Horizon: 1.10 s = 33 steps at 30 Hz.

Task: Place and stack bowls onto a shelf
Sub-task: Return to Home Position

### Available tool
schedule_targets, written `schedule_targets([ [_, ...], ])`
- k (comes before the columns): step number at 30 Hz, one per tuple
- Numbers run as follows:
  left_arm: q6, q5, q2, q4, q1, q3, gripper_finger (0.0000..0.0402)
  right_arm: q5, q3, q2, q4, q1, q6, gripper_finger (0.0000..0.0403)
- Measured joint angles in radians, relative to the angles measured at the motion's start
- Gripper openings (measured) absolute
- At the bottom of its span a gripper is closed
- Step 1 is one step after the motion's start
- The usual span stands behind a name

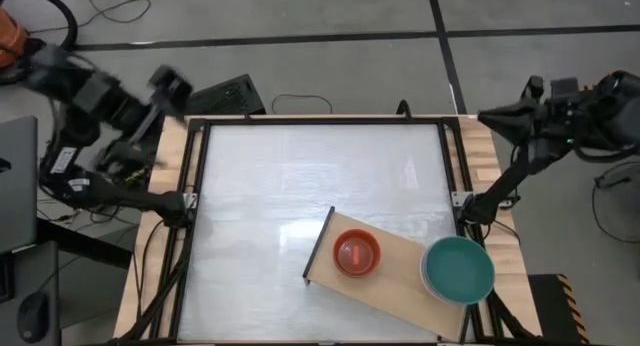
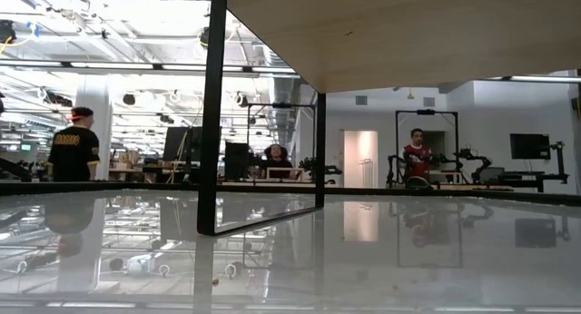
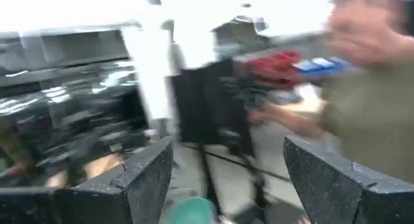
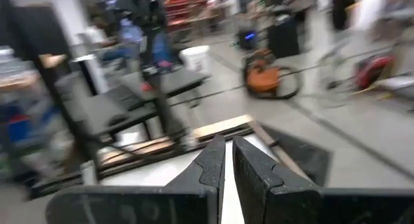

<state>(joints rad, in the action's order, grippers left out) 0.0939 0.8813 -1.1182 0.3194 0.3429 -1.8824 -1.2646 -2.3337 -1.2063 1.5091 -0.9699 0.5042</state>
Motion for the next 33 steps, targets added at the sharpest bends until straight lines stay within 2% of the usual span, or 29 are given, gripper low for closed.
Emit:
schedule_targets([
  [1,-0.005,0.051,0.01,0.014,0.018,0.0,0.0279,0.034,0.0,0.014,0.002,0.0,0.007,0.0059],
  [3,0.069,0.07,0.029,0.048,0.078,0.0,0.0279,0.09,0.001,0.039,0.004,-0.007,-0.018,0.0059],
  [7,0.162,0.184,0.025,0.157,0.195,0.001,0.0279,0.097,0.001,0.094,-0.02,-0.051,-0.099,0.0059],
  [11,0.266,0.296,-0.014,0.189,0.239,0.063,0.0279,0.1,0.0,0.171,-0.022,-0.104,-0.158,0.0059],
  [17,0.206,0.411,-0.085,0.186,0.291,0.226,0.0279,0.1,0.072,0.315,-0.03,-0.236,-0.166,0.0059],
  [21,0.126,0.456,-0.092,0.117,0.348,0.324,0.0279,0.003,0.245,0.439,-0.023,-0.352,-0.072,0.0059],
  [26,0.098,0.59,-0.097,0.065,0.433,0.439,0.0279,-0.135,0.554,0.637,-0.026,-0.486,0.115,0.0059],
  [30,0.044,0.654,-0.083,0.097,0.513,0.512,0.0279,-0.226,0.814,0.769,-0.054,-0.486,0.247,0.0059],
  [33,0.003,0.601,-0.077,0.145,0.554,0.564,0.0279,-0.268,0.978,0.842,-0.082,-0.488,0.371,0.0059],
])
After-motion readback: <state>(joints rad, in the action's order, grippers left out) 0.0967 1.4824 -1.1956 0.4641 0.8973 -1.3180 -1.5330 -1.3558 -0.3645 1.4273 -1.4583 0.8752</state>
